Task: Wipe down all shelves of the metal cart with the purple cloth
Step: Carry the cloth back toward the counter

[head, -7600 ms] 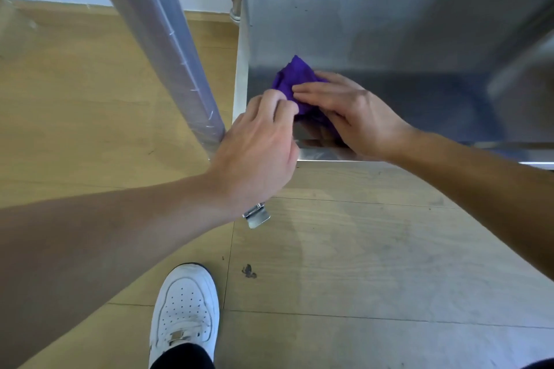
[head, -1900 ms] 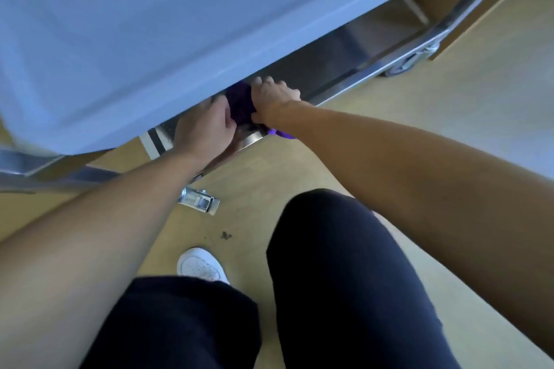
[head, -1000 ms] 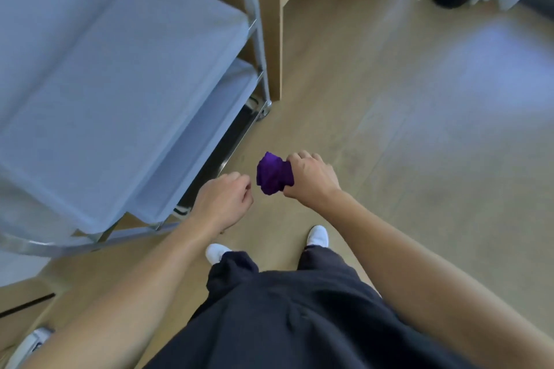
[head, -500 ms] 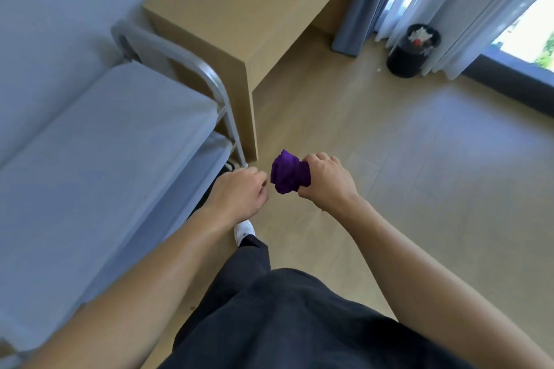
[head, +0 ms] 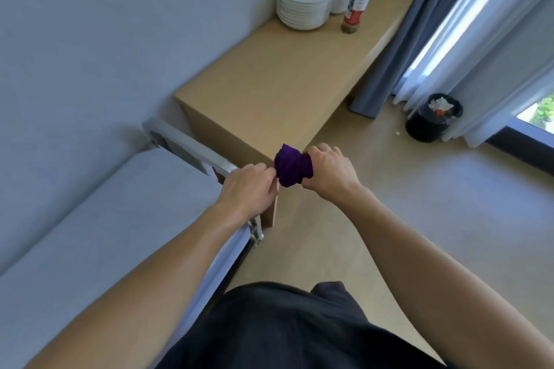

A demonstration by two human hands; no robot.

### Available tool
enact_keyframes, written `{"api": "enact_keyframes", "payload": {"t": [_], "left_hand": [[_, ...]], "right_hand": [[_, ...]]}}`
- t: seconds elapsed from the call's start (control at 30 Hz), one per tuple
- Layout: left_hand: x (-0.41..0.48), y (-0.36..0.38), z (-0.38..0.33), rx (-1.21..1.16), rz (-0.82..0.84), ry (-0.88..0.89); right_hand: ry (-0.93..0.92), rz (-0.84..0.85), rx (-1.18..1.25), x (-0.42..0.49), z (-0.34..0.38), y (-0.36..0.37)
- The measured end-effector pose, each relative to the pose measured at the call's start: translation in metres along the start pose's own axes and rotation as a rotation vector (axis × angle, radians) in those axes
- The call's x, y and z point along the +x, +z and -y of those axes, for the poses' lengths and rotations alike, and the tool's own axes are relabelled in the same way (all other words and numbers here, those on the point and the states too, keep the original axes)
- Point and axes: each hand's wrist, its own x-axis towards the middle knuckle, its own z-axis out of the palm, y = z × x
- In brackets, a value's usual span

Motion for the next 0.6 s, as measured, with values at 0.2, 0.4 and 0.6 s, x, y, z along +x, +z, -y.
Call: {"api": "enact_keyframes", "payload": {"t": [0.2,0.4,0.6], "left_hand": [[0.060,0.006,0.038,0.040,-0.062,-0.167],[0.120,0.015,0.052,0.001,-0.129,-0.398],[0.163,0.024,0.037,-0.022,-0.097,-0.534]], "right_hand": [[-0.277,0.064,-0.170,0.131,0.011,-0.018],[-0.598,0.189,-0.316,0.233,0.019,-0.023],[-0.845,0.256,-0.424,0.273,0.007,0.010]]}}
